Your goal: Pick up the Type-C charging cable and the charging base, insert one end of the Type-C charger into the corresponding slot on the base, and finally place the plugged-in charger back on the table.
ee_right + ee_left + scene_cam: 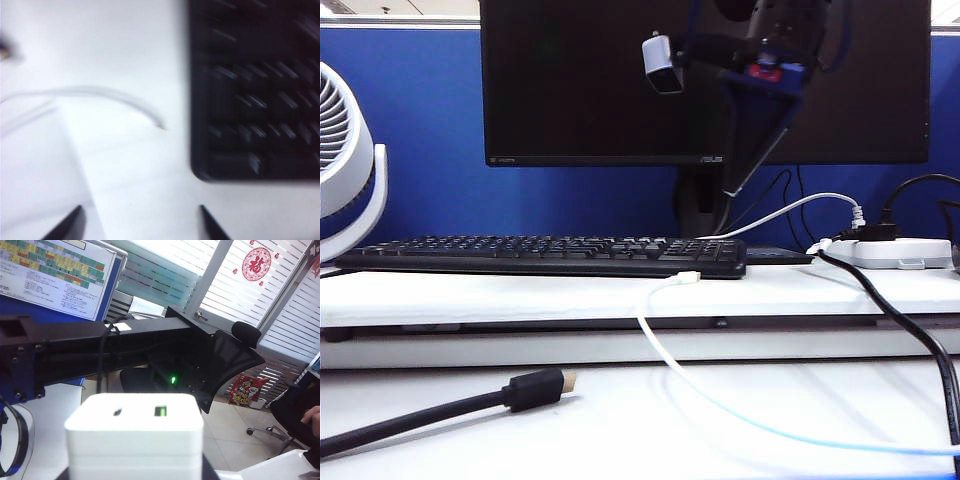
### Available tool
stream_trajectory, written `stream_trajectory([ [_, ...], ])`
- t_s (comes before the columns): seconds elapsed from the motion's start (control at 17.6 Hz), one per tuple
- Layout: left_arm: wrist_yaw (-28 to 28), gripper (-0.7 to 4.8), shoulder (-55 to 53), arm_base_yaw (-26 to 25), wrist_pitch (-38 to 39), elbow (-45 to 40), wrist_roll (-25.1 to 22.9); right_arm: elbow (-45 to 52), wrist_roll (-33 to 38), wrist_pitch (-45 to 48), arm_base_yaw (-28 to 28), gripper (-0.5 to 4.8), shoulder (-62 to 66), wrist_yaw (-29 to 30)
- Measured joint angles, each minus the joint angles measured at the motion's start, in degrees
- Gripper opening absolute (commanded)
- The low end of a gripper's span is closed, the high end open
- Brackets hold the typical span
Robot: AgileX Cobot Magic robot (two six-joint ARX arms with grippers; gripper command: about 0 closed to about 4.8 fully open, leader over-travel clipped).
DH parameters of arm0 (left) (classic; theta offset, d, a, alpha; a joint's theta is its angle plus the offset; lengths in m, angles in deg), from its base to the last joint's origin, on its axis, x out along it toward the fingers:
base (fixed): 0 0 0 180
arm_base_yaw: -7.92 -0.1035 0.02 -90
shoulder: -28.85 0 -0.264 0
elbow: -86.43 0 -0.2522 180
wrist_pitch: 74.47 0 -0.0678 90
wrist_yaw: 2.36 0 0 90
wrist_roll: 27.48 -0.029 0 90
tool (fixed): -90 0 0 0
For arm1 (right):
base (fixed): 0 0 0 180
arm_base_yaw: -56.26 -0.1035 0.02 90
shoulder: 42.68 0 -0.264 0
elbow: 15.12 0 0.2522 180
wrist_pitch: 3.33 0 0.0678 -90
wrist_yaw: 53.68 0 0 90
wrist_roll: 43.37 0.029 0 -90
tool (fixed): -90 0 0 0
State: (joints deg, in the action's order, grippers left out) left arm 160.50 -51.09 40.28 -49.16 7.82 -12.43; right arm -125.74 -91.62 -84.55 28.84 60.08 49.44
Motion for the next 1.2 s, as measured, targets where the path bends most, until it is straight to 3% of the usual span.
stream_trajectory([
  [0.17,0.0,-0.05,0.0,0.0,0.0,0.0,0.0,0.0,-10.2,1.1,0.2,2.83,0.3,3.0],
  [0.46,0.0,-0.05,0.0,0.0,0.0,0.0,0.0,0.0,-19.3,3.5,-1.5,2.52,4.5,5.7],
  [0.68,0.0,-0.05,0.0,0.0,0.0,0.0,0.0,0.0,-19.5,5.2,-4.4,2.52,6.8,5.8],
  [0.97,1.4,-0.05,0.0,0.0,0.0,0.0,0.0,0.0,-19.6,5.3,-4.6,2.51,8.9,0.2],
  [1.2,1.6,-0.05,0.0,0.0,0.2,0.0,0.0,0.0,-19.6,5.9,-4.7,1.97,9.5,-0.3],
])
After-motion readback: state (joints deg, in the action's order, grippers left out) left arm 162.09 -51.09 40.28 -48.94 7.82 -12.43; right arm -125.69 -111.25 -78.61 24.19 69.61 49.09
